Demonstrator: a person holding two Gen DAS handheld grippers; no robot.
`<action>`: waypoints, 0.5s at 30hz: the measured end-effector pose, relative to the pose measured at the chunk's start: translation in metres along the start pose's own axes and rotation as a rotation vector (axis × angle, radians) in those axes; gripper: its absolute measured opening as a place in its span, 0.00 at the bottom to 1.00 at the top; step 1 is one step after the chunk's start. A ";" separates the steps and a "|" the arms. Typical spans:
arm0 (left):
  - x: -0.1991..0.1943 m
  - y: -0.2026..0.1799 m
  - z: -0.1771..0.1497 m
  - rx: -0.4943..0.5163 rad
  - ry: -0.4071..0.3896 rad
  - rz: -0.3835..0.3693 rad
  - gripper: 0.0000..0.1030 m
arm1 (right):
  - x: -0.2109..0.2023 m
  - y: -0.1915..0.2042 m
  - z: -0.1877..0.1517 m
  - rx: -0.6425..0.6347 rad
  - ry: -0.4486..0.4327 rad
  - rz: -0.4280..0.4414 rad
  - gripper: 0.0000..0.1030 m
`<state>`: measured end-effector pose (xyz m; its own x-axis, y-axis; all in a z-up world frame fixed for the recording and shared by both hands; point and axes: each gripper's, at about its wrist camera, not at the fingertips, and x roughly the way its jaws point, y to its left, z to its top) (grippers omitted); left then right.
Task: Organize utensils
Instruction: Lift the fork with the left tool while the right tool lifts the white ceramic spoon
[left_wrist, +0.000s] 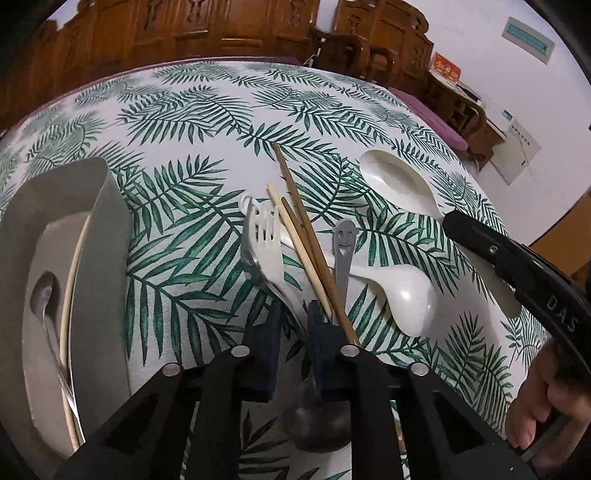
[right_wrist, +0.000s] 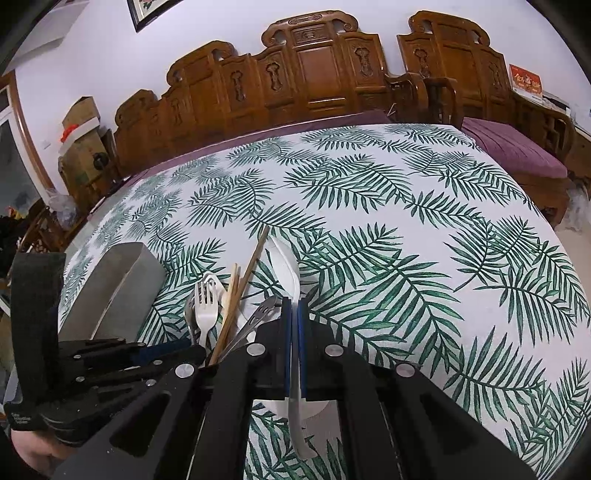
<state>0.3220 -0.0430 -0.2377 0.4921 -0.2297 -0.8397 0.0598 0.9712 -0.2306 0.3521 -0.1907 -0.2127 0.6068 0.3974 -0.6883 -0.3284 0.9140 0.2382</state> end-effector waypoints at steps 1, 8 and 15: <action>0.000 0.002 0.001 -0.022 0.004 -0.010 0.12 | 0.000 0.001 0.000 0.000 0.000 0.000 0.04; -0.004 0.012 0.001 -0.082 -0.002 -0.026 0.04 | 0.002 0.006 0.000 -0.016 0.002 0.006 0.04; -0.009 0.012 0.003 -0.078 -0.028 -0.027 0.01 | 0.002 0.006 -0.001 -0.018 0.002 0.005 0.04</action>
<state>0.3203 -0.0292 -0.2313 0.5150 -0.2529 -0.8190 0.0057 0.9565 -0.2918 0.3507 -0.1847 -0.2130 0.6036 0.4022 -0.6884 -0.3450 0.9102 0.2294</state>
